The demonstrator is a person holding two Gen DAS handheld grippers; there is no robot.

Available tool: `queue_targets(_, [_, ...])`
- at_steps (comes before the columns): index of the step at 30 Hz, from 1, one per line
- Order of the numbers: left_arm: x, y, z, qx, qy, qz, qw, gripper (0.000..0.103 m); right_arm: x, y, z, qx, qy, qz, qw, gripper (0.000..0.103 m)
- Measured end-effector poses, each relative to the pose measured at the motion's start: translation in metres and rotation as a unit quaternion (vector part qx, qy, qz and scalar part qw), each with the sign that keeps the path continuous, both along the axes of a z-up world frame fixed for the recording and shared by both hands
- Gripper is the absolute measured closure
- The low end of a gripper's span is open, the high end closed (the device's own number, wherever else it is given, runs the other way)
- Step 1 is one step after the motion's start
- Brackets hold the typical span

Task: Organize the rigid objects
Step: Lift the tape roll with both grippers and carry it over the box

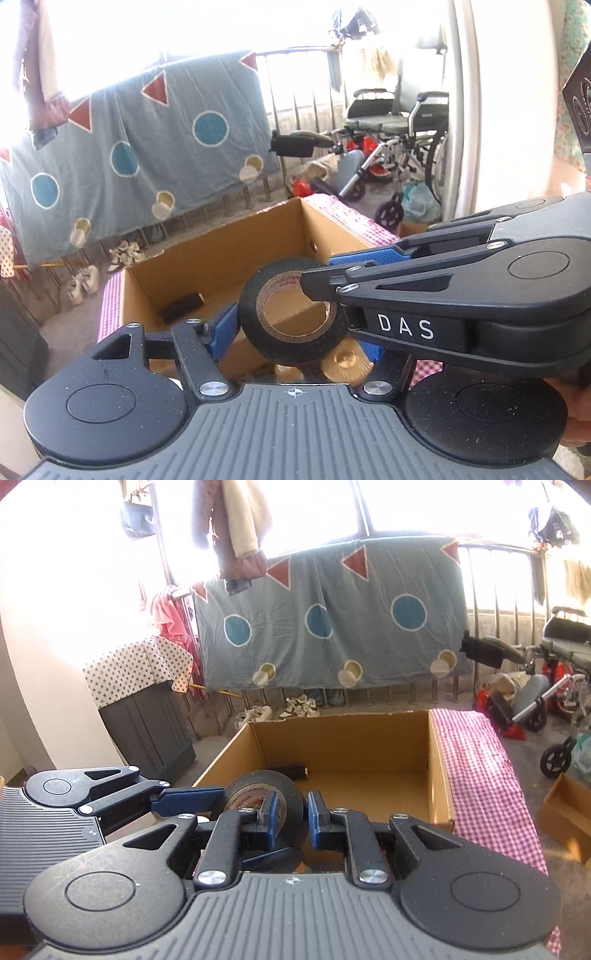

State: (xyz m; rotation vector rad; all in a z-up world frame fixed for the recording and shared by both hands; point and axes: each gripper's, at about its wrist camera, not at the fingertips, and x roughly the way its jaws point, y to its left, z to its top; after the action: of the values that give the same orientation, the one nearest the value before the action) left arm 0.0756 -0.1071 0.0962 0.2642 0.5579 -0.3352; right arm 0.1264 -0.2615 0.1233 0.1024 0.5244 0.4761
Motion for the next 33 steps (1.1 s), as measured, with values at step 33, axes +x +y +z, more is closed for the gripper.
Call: queue_targets(33, [0.236, 0.061, -0.131, 0.014, 0.444, 0.036, 0.8951, 0.033, 0.273, 0.089, -0.128, -0.095, 0.41, 0.112, 0.9, 0.085])
